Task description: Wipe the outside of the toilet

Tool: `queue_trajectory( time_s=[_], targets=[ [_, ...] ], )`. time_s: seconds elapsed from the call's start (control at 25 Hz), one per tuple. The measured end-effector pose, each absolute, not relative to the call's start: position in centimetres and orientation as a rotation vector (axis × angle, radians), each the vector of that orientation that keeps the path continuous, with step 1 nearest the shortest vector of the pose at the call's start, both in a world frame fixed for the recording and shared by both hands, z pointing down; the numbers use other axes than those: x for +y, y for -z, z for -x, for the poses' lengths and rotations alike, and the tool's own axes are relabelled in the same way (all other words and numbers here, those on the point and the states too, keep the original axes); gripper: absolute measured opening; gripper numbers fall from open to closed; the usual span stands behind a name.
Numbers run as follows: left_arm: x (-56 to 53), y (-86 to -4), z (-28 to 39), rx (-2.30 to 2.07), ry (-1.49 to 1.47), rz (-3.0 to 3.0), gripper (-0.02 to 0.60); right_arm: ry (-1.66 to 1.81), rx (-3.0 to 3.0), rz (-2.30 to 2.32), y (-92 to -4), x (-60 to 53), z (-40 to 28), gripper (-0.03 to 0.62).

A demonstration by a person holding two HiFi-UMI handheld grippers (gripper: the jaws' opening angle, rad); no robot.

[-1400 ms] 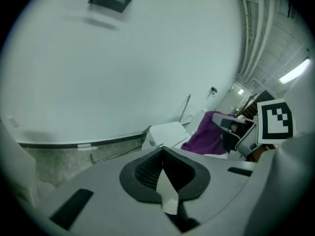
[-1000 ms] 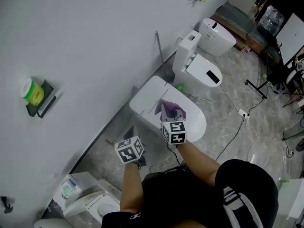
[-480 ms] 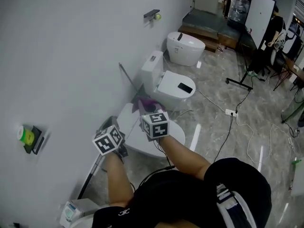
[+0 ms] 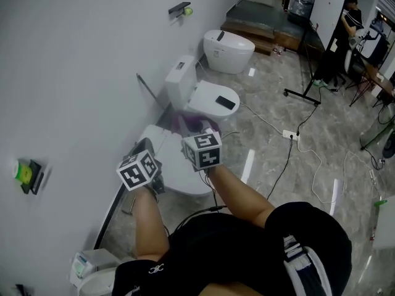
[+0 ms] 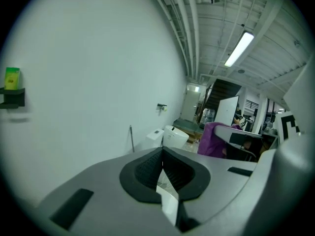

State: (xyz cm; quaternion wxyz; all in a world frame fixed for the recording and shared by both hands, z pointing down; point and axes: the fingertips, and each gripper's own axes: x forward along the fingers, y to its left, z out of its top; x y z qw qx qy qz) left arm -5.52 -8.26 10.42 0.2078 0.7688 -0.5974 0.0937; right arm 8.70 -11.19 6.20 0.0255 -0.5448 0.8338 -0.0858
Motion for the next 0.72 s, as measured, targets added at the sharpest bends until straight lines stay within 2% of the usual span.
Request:
queue_trajectory(
  time_s=[0.24, 0.72],
  targets=[
    [-6.7, -11.5, 3.6, -1.661, -0.288, -2.128, 0.009, 0.301, 2.600, 1.649, -6.9, -10.2, -10.1, 0.028],
    [-5.2, -12.2, 6.4, -1.700, -0.305, -2.095, 0.009, 0.276, 2.676, 1.516, -6.4, -9.3, -5.6, 0.028]
  ],
)
